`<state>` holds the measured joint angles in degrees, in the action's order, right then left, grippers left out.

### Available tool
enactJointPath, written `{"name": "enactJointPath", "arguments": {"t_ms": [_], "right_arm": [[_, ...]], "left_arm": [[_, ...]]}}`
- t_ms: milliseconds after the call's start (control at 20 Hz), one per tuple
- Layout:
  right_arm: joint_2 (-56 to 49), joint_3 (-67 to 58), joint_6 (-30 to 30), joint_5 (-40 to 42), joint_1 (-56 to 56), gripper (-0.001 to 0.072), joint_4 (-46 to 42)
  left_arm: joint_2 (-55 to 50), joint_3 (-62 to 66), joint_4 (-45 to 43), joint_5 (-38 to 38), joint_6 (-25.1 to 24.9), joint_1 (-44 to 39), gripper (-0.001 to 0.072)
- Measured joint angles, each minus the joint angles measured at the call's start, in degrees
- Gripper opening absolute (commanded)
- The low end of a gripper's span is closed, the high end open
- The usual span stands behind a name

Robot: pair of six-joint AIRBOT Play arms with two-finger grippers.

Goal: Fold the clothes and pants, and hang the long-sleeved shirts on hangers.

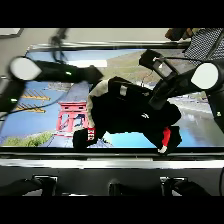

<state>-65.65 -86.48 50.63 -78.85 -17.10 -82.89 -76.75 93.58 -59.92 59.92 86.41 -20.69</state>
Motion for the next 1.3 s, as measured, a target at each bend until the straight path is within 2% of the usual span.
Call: {"name": "enactJointPath", "arguments": {"t_ms": [100, 250, 450, 550, 850, 1000, 1050, 1100, 1150, 1200, 1250, 1300], "right_arm": [[0.0, 0.0, -1.5, 0.9, 0.0, 0.0042, 1.3], [-0.6, 0.0, -4.0, 1.7, 0.0, 0.0042, 2.8], [-2.0, 0.0, -7.8, 2.3, 0.0, 0.0043, 5.0], [-2.6, 0.0, -10.2, 2.4, 0.0, 0.0043, 5.6], [-3.3, 0.1, -15.5, 1.6, 0.0, 0.0043, 7.9], [-3.4, 0.1, -17.6, -0.2, 0.0, 0.0042, 9.1], [-3.4, 0.1, -18.0, -0.7, 0.0, 0.0042, 9.3], [-3.4, 0.1, -18.3, -1.0, 0.0, 0.0042, 9.5], [-3.4, 0.1, -18.7, -1.2, 0.0, 0.0042, 9.6], [-3.4, 0.1, -18.7, -1.4, 0.0, 0.0043, 9.8], [-3.4, 0.1, -18.9, -1.4, 0.0, 0.0044, 9.9], [-3.5, 0.1, -18.8, -0.8, 0.0, 0.0045, 9.8]], "left_arm": [[1.4, -0.1, -0.2, 4.9, -6.6, 3.9, 0.0683], [2.3, -1.6, -0.2, 10.3, -19.7, 6.5, 0.0675], [2.6, -5.6, -0.1, 11.7, -37.2, 6.1, 0.0676], [2.6, -7.9, 0.2, 11.2, -43.3, 5.7, 0.0676], [1.1, -11.8, 4.0, 9.8, -53.9, 5.3, 0.0676], [-0.3, -12.3, 6.1, 9.0, -56.3, 5.3, 0.0669], [-0.8, -12.3, 6.8, 8.9, -56.8, 5.3, 0.0643], [-1.2, -12.4, 7.5, 8.7, -57.1, 5.2, 0.0529], [-1.7, -12.4, 8.0, 8.7, -57.4, 5.2, 0.0337], [-2.0, -12.5, 8.8, 8.7, -57.5, 5.2, 0.0108], [-2.3, -12.5, 9.0, 8.6, -58.4, 5.1, 0.0024], [-2.4, -12.5, 9.1, 9.5, -58.5, 5.0, 0.0024]]}}
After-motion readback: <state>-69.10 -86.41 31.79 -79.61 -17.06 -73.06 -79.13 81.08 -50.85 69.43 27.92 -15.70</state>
